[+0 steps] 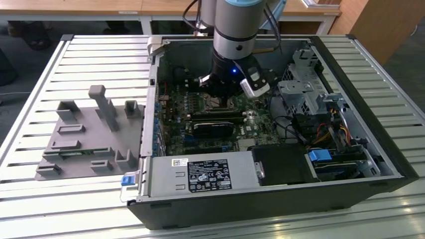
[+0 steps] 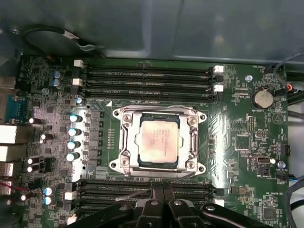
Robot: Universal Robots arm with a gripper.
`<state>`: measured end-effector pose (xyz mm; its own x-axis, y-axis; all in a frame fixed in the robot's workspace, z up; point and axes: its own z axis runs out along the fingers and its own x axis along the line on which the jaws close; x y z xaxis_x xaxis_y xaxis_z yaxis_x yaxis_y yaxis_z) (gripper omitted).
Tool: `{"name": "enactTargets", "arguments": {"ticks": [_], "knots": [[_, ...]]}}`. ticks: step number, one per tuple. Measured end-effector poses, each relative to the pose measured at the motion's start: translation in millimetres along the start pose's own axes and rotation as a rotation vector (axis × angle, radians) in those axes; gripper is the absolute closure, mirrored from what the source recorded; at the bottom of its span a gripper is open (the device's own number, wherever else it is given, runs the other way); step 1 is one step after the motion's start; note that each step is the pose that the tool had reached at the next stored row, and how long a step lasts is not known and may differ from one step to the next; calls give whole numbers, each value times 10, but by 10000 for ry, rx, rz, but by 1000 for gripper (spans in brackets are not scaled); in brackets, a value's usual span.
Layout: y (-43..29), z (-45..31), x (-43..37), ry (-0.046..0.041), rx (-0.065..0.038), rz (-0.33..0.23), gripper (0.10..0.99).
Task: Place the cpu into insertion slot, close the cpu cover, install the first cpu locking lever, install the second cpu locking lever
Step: 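Install the second cpu locking lever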
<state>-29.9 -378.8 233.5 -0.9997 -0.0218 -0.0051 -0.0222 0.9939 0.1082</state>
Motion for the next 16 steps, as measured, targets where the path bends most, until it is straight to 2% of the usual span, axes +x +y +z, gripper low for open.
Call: {"name": "enactTargets", "arguments": {"ticks": [10, 15, 16], "knots": [[-5, 18, 116, 0, -41, -1, 980], [-12, 72, 130, -2, -151, -2, 980], [-16, 78, 131, -3, -201, -1, 980]]}}
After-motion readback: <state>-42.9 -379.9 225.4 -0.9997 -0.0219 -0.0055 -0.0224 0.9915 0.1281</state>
